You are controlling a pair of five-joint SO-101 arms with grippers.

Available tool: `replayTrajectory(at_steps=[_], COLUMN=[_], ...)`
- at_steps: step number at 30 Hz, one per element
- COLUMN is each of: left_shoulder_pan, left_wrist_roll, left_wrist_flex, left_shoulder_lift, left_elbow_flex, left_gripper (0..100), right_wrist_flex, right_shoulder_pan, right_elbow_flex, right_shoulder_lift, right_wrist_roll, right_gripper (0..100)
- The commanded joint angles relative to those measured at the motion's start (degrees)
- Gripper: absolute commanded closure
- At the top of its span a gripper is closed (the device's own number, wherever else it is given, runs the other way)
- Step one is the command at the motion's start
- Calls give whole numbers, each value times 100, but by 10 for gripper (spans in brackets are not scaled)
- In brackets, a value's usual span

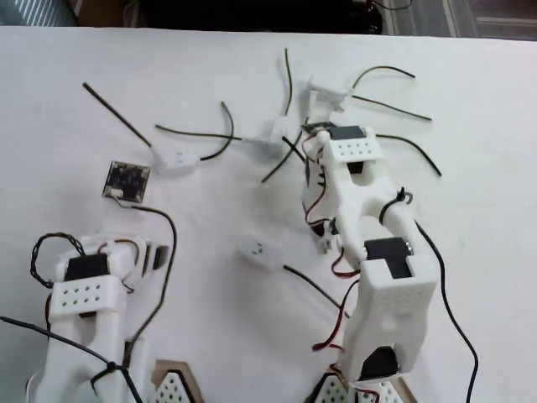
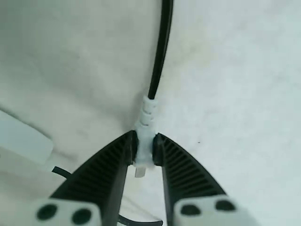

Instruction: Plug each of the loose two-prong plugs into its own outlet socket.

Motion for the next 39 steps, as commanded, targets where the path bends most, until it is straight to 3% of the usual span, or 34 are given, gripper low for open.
replayTrajectory(at_steps=[1, 7, 29, 39], left_shoulder_pan=[-22, -31, -31, -31], left_wrist_roll=[-62, -70, -70, -44], left_wrist_flex=[-114, -105, -97, -123], left_shoulder_lift=[-145, -145, -145, -154], left_elbow_flex=[-18, -18, -9, -53], left_gripper=[732, 732, 732, 732], right_wrist_flex=[92, 119, 171, 936], right_shoulder_pan=[-171, -145, -163, -409], right_elbow_flex=[-114, -35, -141, -352], right_shoulder_lift=[-40, -40, 233, -1587], right_wrist_roll=[-149, -264, -273, -229], right_gripper=[980, 924, 978, 981])
